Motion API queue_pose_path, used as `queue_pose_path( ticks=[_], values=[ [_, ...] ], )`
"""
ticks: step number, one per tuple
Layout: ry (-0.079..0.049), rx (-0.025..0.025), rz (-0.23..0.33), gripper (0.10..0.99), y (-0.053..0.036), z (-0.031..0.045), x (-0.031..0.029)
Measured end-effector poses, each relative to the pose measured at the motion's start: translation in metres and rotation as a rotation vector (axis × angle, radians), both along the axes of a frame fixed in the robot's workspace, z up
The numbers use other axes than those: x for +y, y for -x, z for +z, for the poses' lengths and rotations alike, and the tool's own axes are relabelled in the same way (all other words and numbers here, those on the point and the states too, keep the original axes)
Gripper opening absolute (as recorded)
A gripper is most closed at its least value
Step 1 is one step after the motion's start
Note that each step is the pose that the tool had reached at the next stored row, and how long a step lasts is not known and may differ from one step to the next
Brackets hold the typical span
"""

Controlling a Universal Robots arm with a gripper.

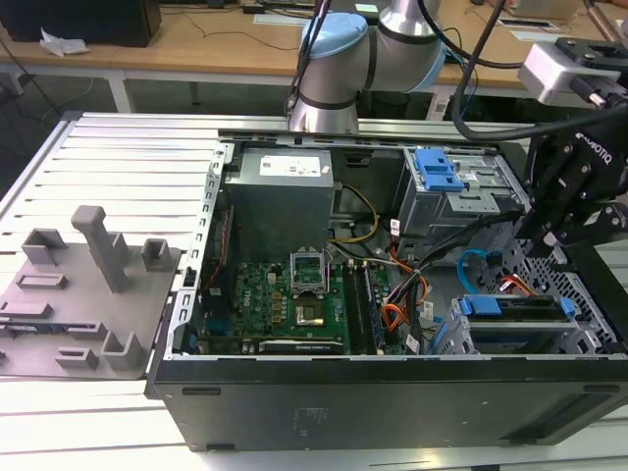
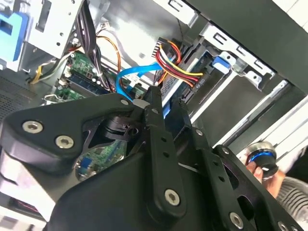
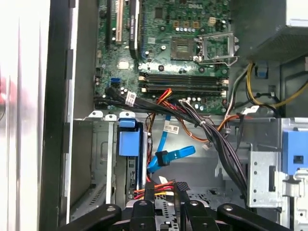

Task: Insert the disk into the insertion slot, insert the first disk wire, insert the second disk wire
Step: 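Insert the second disk wire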

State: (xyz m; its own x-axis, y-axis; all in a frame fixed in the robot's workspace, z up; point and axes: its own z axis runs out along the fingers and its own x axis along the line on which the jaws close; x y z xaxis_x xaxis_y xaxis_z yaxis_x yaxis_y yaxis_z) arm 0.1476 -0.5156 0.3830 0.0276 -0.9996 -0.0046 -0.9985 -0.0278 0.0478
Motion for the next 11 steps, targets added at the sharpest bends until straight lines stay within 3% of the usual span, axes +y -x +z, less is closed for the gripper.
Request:
queue_pose_path(
  ticks=[5, 9, 11],
  values=[
    [0.007, 0.0, 0.026, 0.302, 0.004, -0.0038, 0.0045],
    [0.01, 0.0001, 0.04, 0.302, 0.0208, -0.0145, 0.0073],
    [0.011, 0.0001, 0.048, 0.302, 0.0236, -0.0167, 0.0073]
  ],
)
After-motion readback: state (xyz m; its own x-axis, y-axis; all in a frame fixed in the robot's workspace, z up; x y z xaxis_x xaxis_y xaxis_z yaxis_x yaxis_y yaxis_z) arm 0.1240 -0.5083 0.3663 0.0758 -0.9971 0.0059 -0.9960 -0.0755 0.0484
